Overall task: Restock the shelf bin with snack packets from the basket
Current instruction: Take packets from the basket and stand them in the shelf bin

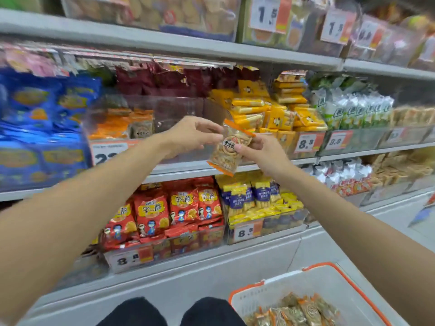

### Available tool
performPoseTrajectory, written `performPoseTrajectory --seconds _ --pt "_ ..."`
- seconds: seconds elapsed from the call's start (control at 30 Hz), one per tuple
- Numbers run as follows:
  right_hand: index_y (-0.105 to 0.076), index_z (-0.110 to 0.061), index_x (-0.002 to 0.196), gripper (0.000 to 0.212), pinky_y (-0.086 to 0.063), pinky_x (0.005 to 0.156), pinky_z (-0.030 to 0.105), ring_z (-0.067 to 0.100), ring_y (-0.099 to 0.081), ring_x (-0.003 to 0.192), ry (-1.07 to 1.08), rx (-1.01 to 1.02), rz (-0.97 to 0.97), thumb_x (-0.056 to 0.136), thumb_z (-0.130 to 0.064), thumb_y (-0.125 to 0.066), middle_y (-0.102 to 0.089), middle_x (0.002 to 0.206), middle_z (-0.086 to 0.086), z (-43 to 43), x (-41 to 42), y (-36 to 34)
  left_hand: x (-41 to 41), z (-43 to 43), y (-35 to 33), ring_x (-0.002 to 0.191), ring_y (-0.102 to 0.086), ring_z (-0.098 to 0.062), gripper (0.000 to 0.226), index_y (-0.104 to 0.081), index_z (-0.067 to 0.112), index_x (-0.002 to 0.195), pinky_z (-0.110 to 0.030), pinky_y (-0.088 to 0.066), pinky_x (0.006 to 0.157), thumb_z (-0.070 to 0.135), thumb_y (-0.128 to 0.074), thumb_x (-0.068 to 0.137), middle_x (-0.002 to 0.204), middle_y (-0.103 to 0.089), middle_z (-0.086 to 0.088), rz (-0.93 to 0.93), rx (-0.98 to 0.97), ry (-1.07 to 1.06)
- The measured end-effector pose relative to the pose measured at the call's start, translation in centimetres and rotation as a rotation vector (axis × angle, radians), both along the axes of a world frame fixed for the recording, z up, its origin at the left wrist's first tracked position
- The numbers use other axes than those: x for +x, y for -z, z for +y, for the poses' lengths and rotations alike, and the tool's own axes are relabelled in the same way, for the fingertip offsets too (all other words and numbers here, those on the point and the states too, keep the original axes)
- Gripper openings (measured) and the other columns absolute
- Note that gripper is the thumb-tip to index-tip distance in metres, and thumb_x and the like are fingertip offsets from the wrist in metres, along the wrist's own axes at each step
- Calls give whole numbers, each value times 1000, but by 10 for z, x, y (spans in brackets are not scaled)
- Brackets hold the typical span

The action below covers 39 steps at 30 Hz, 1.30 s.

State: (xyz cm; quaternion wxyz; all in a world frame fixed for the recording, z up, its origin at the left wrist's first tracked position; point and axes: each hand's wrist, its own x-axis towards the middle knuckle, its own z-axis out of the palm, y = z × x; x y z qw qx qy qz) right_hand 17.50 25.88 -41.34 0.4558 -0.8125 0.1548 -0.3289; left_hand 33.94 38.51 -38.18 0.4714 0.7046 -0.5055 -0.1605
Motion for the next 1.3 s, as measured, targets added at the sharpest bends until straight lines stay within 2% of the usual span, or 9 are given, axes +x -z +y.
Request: performPoseTrajectory --seconds 0.1,0.17,0.43,0.6,0.73,0.83,0.93,1.03,1.3 --pt "-65 -19 99 13 -51 57 10 -10 -62 74 -16 -18 -6 88 -17 -71 -67 88 -13 7 36 -32 35 8 -26 65 -64 3 8 -74 16 94 -15 -51 60 14 -70 87 73 -72 8 -84 -67 -68" --pt "-68 -11 103 21 -46 53 8 -1 -65 79 -55 -21 16 85 -18 -75 -70 94 -6 7 64 -49 59 10 -38 56 -61 4 9 -74 7 94 -15 -52 58 8 -70 87 71 -70 2 -124 -99 -127" --pt "-69 10 100 32 -58 78 43 17 -64 76 -124 -115 192 79 -13 -79 -72 97 23 -4 200 -53 155 22 -52 72 -68 -13 15 -71 5 100 -31 -58 73 11 -71 86 86 -72 -9 -211 36 -294" --pt "-66 17 94 40 -59 79 48 27 -70 76 -165 -177 427 77 -16 -80 -70 89 28 -3 261 -26 198 25 -47 79 -64 -15 21 -75 12 93 -30 -51 78 29 -76 80 85 -70 1 -524 311 -347" --pt "-47 -18 55 38 -40 49 9 13 -48 53 -171 -346 588 85 -19 -72 -52 46 -7 7 284 -11 220 26 -35 80 -59 -5 15 -77 17 93 -19 -46 73 25 -77 81 95 -72 5 -660 517 -355" --pt "-48 -19 68 29 -33 40 5 5 -43 54 -203 -337 608 90 -19 -68 -50 53 -10 8 289 -13 230 20 -29 79 -59 -5 12 -76 22 90 -19 -43 67 28 -78 80 96 -71 8 -656 563 -375" --pt "-62 -8 85 12 -54 59 17 12 -59 63 -212 -147 680 88 -14 -71 -65 71 2 8 300 -10 236 17 -25 82 -61 -7 6 -74 26 84 -23 -46 70 30 -77 80 95 -70 9 -675 577 -394" --pt "-62 5 117 30 -58 78 28 19 -66 80 -234 12 708 88 -3 -67 -69 98 15 10 305 -5 240 18 -21 86 -62 -11 4 -72 28 82 -27 -51 75 31 -72 84 97 -71 8 -699 586 -410" --pt "-62 8 118 30 -56 72 22 14 -65 71 -268 109 747 89 0 -65 -69 92 13 11 295 -7 233 19 -23 90 -62 -13 11 -75 23 95 -27 -50 76 26 -66 90 102 -70 7 -700 540 -423"
